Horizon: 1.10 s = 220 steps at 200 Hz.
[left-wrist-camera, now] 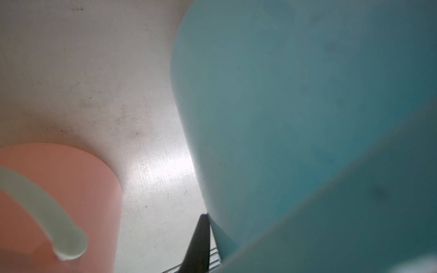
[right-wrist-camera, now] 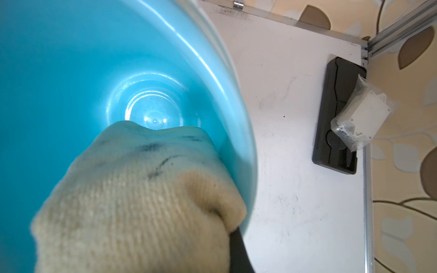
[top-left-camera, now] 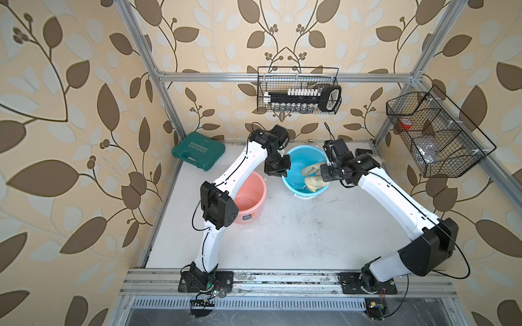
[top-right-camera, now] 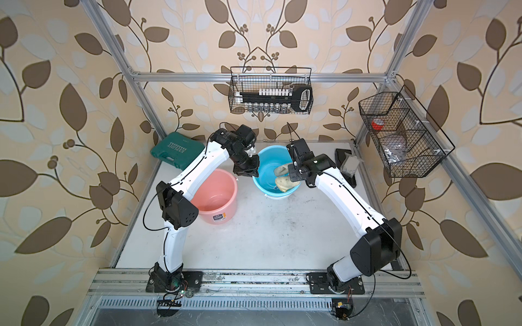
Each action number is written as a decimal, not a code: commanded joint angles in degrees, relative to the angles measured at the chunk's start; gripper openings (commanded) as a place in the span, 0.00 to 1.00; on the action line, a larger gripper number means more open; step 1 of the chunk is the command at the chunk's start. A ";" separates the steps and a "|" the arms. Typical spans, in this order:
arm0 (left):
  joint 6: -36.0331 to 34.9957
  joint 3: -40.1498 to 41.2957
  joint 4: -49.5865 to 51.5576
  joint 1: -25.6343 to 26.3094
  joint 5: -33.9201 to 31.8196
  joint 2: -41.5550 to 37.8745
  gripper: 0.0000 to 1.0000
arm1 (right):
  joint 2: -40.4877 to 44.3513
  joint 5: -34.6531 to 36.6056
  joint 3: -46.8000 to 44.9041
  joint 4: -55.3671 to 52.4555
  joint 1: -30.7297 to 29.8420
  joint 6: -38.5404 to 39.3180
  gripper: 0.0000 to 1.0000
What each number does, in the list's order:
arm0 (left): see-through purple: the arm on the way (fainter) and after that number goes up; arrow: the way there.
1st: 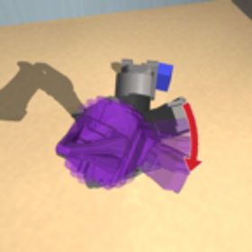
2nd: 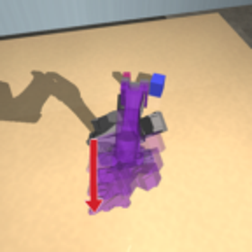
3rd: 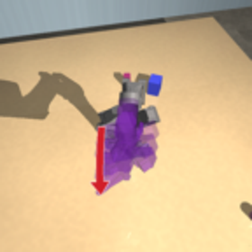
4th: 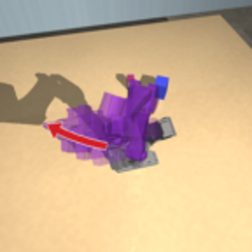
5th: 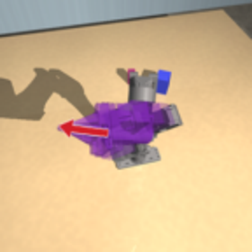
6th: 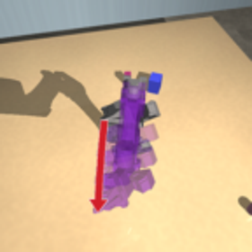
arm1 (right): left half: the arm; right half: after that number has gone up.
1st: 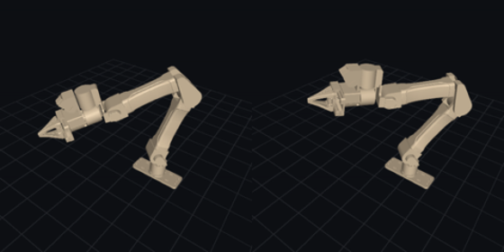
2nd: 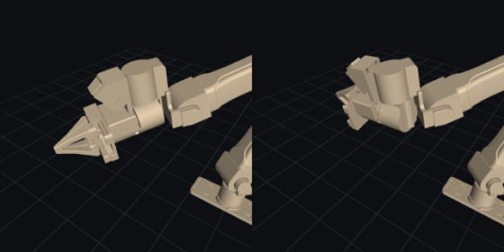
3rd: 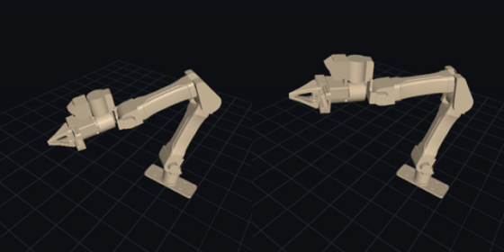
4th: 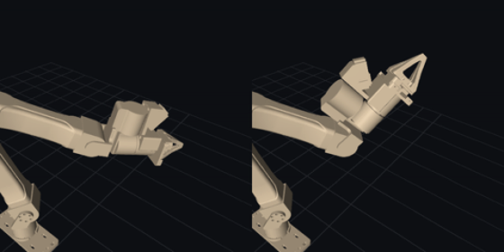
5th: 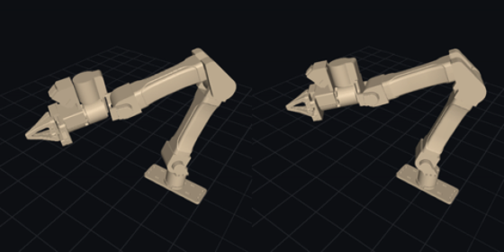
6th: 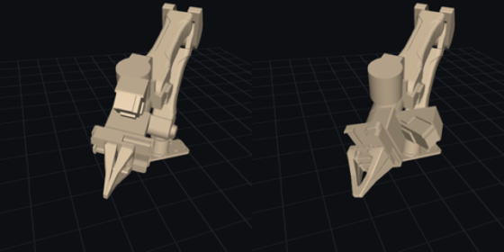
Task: Wipe the inside of the bucket with a cloth
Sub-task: Wipe the dirt from the inside of the bucket, then place the bucket at the center of the board.
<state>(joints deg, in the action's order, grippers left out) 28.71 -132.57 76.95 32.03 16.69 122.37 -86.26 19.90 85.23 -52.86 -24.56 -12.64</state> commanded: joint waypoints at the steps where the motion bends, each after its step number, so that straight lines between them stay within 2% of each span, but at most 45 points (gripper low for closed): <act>1: 0.39 -2.60 1.50 -1.62 -0.77 -1.28 0.00 | 1.31 0.58 -2.07 -4.71 0.65 -0.10 0.00; 20: 0.53 -2.95 1.63 -1.62 -0.30 -1.16 0.00 | 1.44 2.32 -2.70 -6.68 0.56 -0.80 0.00; 44: 0.49 -2.60 1.45 -1.62 0.13 -1.80 0.00 | 1.82 10.47 -3.87 -8.66 1.32 -4.23 0.00; 90: 0.55 -2.43 1.85 -1.76 1.59 -3.09 0.00 | 5.70 10.99 -5.63 -8.06 8.44 -6.35 0.00; 116: 0.87 -2.04 2.03 -1.80 4.05 -3.18 0.00 | 11.02 14.60 -7.22 -6.73 10.66 -7.68 0.00; 159: 1.91 -2.95 2.95 -1.80 8.04 -1.07 0.00 | 23.24 4.48 -12.39 0.69 11.55 -6.57 0.00; 170: 2.11 -3.04 2.95 -1.80 9.33 -0.33 0.00 | 25.18 -0.67 -12.98 2.14 12.10 -5.39 0.00; 220: 2.68 -3.39 2.64 -1.80 12.24 2.99 0.00 | 24.87 -12.62 -11.60 2.95 14.60 -4.50 0.00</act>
<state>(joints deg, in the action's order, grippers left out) 30.92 -133.56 79.55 30.65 24.97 123.92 -59.83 15.68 73.54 -51.48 -10.94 -18.13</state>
